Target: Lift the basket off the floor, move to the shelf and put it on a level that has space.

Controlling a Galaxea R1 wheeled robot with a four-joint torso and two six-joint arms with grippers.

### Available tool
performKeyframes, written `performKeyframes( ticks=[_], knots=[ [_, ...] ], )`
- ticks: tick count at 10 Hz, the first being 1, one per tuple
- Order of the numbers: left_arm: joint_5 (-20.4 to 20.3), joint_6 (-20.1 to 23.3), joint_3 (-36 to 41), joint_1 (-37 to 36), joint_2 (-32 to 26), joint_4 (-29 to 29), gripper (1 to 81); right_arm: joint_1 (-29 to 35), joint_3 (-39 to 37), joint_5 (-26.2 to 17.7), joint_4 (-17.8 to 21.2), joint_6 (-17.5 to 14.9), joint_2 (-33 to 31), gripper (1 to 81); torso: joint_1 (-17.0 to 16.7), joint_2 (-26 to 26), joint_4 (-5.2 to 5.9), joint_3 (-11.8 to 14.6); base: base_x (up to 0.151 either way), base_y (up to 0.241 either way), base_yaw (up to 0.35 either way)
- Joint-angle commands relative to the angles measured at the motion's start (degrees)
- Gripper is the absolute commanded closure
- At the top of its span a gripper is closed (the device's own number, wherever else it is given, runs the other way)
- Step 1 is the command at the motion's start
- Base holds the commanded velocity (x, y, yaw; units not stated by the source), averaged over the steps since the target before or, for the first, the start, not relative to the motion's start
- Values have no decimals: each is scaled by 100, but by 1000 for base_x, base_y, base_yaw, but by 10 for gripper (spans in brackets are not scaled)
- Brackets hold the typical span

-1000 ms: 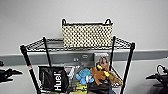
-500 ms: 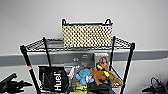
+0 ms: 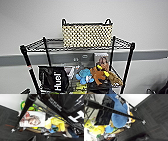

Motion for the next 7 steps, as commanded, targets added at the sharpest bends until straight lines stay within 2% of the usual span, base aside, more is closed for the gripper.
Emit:
performKeyframes(
  ticks=[1,4,5,7],
  knots=[
    [-595,52,-227,310,384,368,10,-92,1,268,113,-300,270,10,0,0,0,0,0,0,0],
    [-877,61,-456,917,744,605,10,-742,-104,584,113,-590,693,10,0,0,0,0,0,0,0],
    [-947,52,-490,1093,849,702,10,-962,-235,769,113,-695,894,10,0,0,0,0,0,0,0],
    [-1062,61,-842,1409,1271,754,10,-1253,-780,805,113,-968,1369,10,-2,0,0,0,0,0,0]
  ],
)
